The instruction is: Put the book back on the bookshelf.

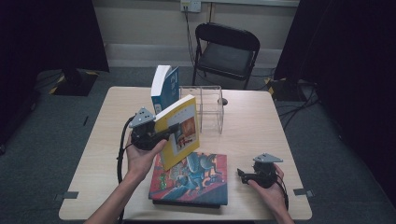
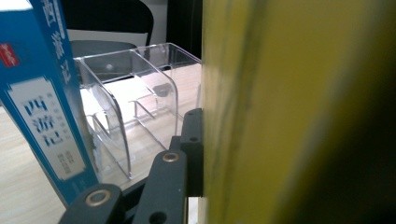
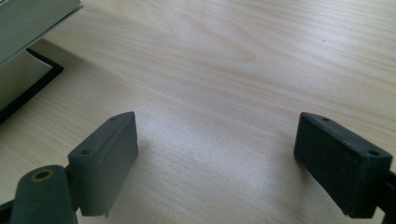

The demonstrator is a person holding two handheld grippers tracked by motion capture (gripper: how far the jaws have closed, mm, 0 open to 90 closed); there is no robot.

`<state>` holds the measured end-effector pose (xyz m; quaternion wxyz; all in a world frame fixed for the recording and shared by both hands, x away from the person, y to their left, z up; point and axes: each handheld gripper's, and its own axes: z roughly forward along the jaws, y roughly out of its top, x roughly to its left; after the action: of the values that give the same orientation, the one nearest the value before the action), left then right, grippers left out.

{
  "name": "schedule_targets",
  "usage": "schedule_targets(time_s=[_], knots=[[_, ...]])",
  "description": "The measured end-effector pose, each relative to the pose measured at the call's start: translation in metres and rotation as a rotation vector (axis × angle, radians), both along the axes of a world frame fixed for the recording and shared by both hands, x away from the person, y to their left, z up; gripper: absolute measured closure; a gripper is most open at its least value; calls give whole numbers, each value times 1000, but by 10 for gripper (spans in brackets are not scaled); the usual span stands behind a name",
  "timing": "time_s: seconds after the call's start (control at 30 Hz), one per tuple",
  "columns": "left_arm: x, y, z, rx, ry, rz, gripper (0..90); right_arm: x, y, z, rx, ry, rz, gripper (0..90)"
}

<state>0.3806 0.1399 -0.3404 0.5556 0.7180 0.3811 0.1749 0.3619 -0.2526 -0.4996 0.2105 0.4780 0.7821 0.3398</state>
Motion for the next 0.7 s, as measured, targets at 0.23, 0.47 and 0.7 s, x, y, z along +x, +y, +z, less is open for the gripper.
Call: schedule_targets(time_s=[0.23, 0.47, 0.7], knots=[[20, -6, 2, 11, -8, 45, 756, 0, 0, 0, 0, 0, 0, 134], [40, -18, 1, 26, -14, 99, 757, 0, 0, 0, 0, 0, -1, 134], [61, -29, -9, 32, 4, 147, 756, 0, 0, 0, 0, 0, -1, 134]])
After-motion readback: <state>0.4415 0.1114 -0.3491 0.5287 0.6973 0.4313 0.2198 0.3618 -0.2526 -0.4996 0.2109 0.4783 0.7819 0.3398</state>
